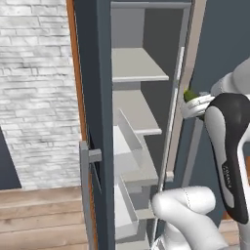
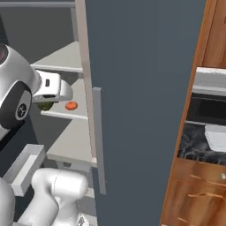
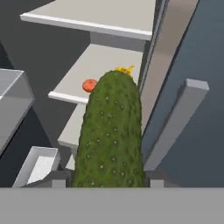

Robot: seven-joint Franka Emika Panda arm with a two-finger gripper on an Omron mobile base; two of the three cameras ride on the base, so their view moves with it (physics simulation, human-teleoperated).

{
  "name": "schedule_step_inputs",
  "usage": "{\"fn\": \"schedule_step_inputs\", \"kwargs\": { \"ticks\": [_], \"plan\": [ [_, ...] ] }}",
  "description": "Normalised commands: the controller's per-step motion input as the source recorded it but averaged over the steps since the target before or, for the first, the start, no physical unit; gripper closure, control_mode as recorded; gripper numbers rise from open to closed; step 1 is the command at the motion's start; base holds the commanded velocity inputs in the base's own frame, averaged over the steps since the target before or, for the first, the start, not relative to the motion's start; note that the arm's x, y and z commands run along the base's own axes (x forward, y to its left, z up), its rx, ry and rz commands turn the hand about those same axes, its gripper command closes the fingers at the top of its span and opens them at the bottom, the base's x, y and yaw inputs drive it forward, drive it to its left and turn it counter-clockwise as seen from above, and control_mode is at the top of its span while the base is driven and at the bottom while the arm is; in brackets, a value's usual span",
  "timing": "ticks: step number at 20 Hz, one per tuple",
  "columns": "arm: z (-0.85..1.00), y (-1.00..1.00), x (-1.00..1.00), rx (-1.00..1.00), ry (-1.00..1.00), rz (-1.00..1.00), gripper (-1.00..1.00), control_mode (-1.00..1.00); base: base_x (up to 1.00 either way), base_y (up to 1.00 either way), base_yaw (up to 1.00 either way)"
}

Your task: Take the cucumber and squash out of the freezer and place them in the tupperware container on the counter. Then put the tupperware containing the vegetables back in the freezer.

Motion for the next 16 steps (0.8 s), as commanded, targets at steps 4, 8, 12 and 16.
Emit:
{"fn": "schedule_step_inputs", "kwargs": {
  "ticks": [4,8,12,16],
  "plan": [
    [0.0,0.0,0.0,0.0,0.0,0.0,1.0,1.0,-0.65,-0.66,-0.1],
    [0.0,0.0,0.0,0.0,0.0,0.0,1.0,1.0,0.0,-0.88,-0.12],
    [0.0,0.0,0.0,0.0,0.0,0.0,1.0,1.0,0.08,-1.0,-0.17],
    [0.0,0.0,0.0,0.0,0.0,0.0,1.0,1.0,0.38,-1.0,-0.18]
  ]
}}
